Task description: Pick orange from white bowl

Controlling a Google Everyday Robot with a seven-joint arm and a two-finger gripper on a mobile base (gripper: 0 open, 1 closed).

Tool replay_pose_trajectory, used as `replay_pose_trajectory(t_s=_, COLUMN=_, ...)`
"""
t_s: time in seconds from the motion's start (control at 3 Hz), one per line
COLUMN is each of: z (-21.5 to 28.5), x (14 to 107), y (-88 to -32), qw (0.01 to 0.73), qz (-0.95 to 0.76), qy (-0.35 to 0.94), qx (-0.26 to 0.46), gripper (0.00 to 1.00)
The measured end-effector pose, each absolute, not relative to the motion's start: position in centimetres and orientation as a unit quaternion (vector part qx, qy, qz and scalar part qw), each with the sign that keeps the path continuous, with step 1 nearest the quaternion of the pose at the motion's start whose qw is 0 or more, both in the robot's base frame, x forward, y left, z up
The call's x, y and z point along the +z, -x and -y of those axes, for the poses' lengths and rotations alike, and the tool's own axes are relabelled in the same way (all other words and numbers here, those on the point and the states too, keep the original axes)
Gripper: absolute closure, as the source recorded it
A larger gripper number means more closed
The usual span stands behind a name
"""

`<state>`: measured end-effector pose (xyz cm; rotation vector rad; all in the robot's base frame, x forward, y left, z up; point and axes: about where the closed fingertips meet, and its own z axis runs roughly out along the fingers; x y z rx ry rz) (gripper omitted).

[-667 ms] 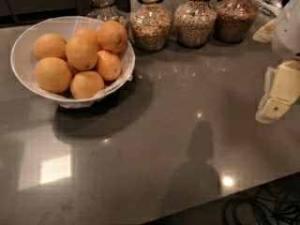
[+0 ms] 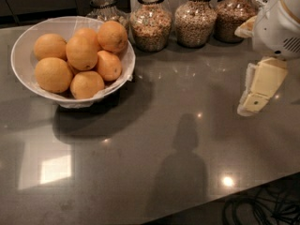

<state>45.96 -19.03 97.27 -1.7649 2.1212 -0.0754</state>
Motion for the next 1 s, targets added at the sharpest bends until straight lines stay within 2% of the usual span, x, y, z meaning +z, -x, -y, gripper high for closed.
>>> replay_pose_trajectory(t_s=0.67, z=12.7, x=98.3, y=-51.6, qw=0.284, qz=-0.683, qy=0.673, qx=-0.007, gripper=0.0)
replay_pose_trajectory(t_s=1.0, z=12.3, x=98.2, y=-51.8, qw=0.29, qz=-0.68, qy=0.673, qx=-0.008, gripper=0.0)
